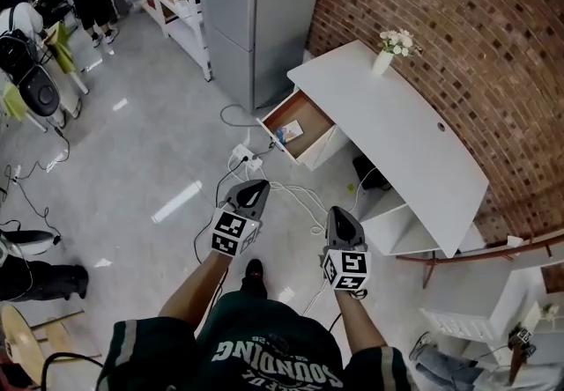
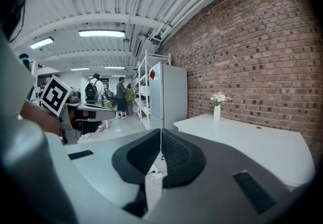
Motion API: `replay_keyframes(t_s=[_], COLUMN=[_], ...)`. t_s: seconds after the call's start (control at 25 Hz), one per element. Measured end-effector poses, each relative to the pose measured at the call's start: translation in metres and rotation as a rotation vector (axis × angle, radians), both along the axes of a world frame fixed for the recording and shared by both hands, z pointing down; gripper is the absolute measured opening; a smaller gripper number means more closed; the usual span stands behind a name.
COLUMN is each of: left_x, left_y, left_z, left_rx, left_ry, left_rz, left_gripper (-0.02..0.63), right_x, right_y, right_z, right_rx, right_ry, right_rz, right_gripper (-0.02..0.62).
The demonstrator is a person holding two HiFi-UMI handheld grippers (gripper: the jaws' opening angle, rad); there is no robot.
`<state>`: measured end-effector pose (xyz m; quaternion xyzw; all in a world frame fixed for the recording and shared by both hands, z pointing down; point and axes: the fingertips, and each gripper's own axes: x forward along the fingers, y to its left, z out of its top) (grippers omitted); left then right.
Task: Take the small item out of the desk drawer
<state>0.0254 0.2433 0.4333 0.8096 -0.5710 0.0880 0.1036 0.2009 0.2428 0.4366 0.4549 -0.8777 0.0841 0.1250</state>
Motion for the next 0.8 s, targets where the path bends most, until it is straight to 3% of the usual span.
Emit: replay_keyframes(t_s=[0.4, 0.8], left_x=[-0.035, -0.043], left_y=[-0.036, -0.061], left_z=[0.009, 0.021], left_rx=[-0.012, -0.022], left_ry=[0.009, 0.010], left_rz=[0.031, 0.038], left_gripper=[0.015, 0.015], right_x=[-0.044, -0.052], right_y=[-0.034, -0.057], right_z=[0.001, 0.013], right_rx=[0.005, -0.008], right_ry=[0.006, 0.006], right_rz=[0.020, 0.030], right_gripper=[0.025, 0.025])
